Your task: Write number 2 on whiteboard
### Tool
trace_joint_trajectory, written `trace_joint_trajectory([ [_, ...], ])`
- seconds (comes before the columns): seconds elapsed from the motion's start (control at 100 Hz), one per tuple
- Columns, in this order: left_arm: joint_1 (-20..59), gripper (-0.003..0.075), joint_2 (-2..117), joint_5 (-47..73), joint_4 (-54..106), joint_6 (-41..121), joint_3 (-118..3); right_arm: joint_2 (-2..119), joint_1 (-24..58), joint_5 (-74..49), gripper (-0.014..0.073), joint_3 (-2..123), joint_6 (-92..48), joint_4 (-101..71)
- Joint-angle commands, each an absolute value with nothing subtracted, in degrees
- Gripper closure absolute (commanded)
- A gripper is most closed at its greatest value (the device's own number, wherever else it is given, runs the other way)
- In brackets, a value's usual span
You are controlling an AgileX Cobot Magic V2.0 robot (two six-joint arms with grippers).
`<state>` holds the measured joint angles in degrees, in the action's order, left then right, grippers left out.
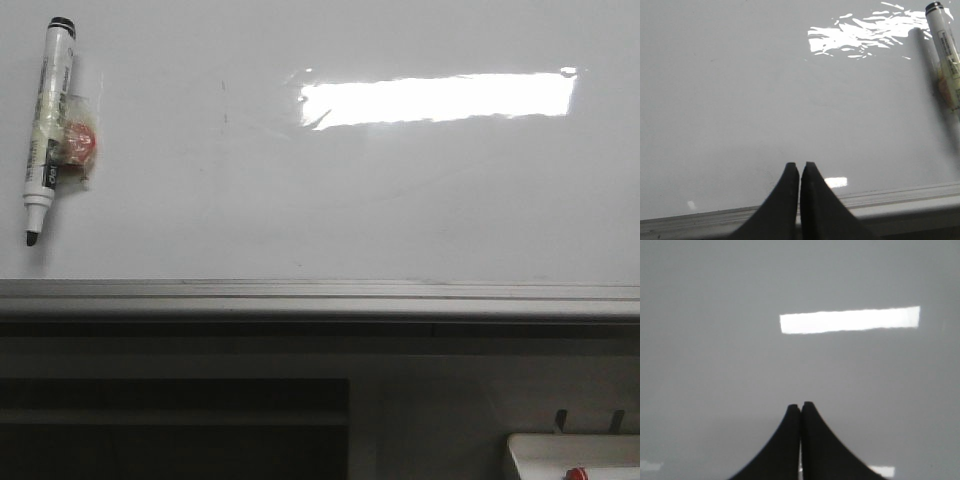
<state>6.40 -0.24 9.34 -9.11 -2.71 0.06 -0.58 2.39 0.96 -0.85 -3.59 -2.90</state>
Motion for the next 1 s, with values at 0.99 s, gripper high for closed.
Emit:
trace_joint_trajectory([
  [0.99, 6.3, 0.0481, 6.1, 7.7, 10.9, -3.2, -14.1, 21.7, 2.3, -15.5, 0.0654, 16.4, -5.1, -15.0],
])
